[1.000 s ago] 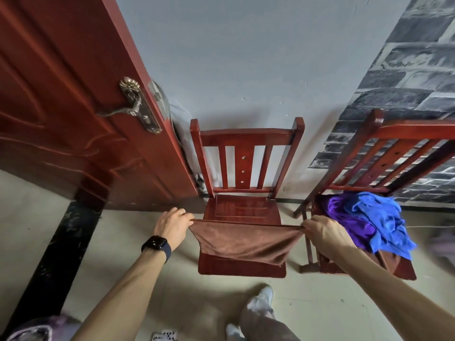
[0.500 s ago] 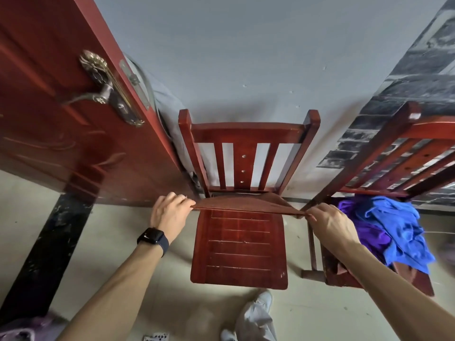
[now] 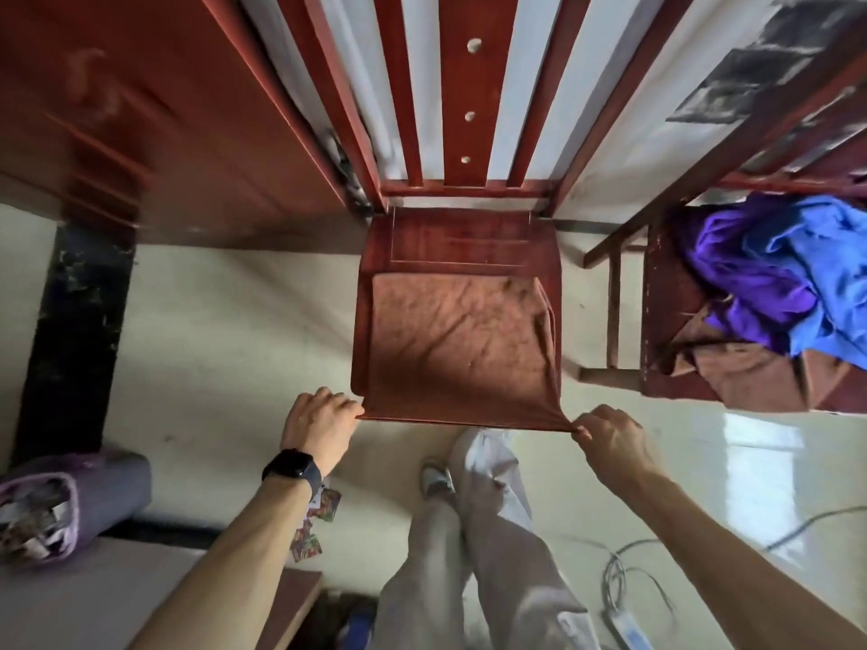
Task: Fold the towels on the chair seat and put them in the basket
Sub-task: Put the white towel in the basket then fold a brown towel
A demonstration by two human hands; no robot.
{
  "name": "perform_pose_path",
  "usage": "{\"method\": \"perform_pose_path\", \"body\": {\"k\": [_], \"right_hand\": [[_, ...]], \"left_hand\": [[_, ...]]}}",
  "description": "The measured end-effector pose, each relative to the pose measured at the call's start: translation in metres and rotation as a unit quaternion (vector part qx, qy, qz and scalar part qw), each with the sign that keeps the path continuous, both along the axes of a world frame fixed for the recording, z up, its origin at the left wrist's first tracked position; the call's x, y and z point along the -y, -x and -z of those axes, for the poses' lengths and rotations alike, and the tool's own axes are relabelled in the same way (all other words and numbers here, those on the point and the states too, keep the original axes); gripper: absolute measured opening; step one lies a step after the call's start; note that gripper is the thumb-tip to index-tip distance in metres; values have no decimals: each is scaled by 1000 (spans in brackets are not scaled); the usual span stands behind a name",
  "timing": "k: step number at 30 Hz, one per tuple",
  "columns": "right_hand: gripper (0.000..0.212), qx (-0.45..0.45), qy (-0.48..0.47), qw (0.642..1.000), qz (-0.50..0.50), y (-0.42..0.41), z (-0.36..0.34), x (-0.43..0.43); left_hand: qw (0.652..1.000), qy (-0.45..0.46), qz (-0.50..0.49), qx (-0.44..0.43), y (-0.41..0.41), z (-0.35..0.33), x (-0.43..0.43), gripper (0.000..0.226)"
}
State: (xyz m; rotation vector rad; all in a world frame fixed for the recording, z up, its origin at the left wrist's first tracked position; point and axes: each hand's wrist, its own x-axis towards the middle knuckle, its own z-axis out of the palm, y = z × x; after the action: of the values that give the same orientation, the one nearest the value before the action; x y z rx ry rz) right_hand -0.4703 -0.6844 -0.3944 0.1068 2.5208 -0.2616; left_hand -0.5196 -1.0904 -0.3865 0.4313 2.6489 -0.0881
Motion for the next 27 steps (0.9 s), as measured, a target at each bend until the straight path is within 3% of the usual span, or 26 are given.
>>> {"method": "perform_pose_path", "body": {"k": [3,7,16,27], "right_hand": [[12,57,15,998,3,-8,0,2],[14,131,43,990,32,7,-4,0],[15,39,124,981,143,71,-3,2],[27,54,99,980,166,120,69,14]], "left_hand": [[999,13,-18,42,-6,0,3,10],[998,13,-37,54,9,-7,0,18],[970,-73,-225,54,82,-6,-25,19],[971,4,-232,61,131,78,-54,28]]}}
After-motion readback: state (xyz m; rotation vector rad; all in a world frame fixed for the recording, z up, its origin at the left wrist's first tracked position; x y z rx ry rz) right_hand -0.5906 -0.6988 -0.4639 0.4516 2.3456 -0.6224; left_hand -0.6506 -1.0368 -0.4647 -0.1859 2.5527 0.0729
